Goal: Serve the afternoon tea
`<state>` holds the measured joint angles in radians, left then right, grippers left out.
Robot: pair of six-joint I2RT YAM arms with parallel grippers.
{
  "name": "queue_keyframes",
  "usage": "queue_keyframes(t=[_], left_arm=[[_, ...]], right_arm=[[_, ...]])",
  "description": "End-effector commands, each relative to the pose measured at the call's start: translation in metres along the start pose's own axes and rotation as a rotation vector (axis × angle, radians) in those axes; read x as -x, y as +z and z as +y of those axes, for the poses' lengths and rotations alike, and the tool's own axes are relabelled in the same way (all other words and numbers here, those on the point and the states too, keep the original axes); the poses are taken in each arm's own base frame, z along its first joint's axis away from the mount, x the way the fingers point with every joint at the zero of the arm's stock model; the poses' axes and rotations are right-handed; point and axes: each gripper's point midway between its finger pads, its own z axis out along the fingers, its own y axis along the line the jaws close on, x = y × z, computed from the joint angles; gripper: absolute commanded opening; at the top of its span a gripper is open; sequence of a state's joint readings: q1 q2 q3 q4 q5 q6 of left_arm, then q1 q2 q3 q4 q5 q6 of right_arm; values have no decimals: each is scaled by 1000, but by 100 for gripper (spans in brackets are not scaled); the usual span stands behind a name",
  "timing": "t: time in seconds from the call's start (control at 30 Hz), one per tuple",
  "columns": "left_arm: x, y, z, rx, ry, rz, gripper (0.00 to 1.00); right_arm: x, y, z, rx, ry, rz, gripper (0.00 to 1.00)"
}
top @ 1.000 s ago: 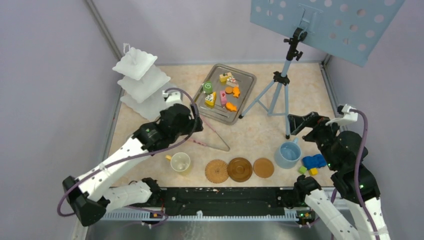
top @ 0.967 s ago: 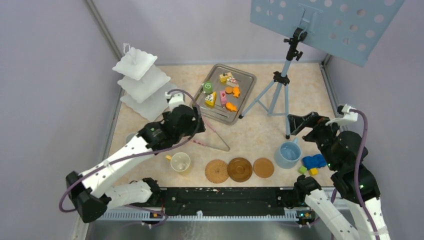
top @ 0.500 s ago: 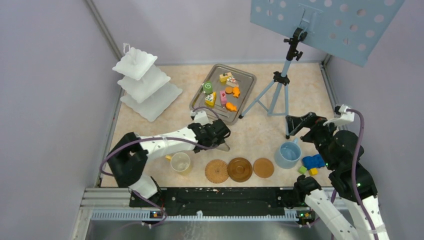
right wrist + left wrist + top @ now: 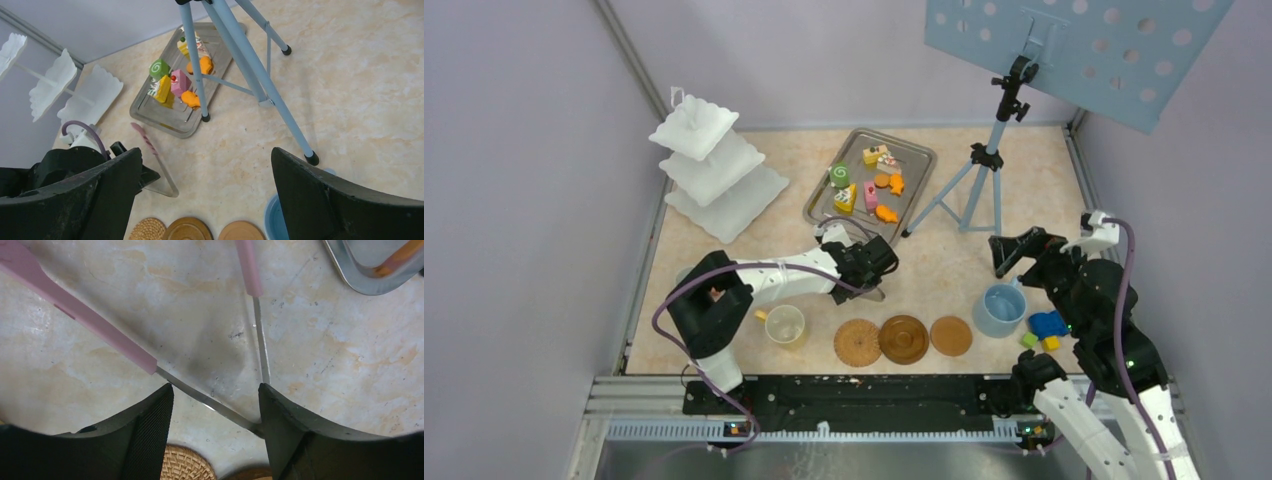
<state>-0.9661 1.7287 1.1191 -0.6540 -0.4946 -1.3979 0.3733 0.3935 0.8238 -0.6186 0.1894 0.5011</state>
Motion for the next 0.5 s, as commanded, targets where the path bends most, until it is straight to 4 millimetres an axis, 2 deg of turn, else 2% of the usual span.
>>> queue_keyframes(t=[0.0, 0.17, 0.2, 0.27, 0.33, 0.47], left_arm=[[1, 5, 6, 0, -59, -24, 66], [-1, 17, 29, 61, -14, -41, 63], [0, 18, 33, 76, -3, -48, 60], [7, 19, 42, 98, 35, -81, 46], [15, 19, 47, 106, 92, -113, 41], [31, 19, 64, 148, 178, -147, 24]], right_arm=[[4, 2, 7, 35, 7, -20, 99], [0, 4, 7, 36, 1, -13, 99], [0, 5, 7, 36, 1, -14, 99], [-1, 5, 7, 39, 0, -9, 99], [-3, 6, 8, 41, -2, -2, 99], [-5, 6, 6, 36, -2, 2, 99]])
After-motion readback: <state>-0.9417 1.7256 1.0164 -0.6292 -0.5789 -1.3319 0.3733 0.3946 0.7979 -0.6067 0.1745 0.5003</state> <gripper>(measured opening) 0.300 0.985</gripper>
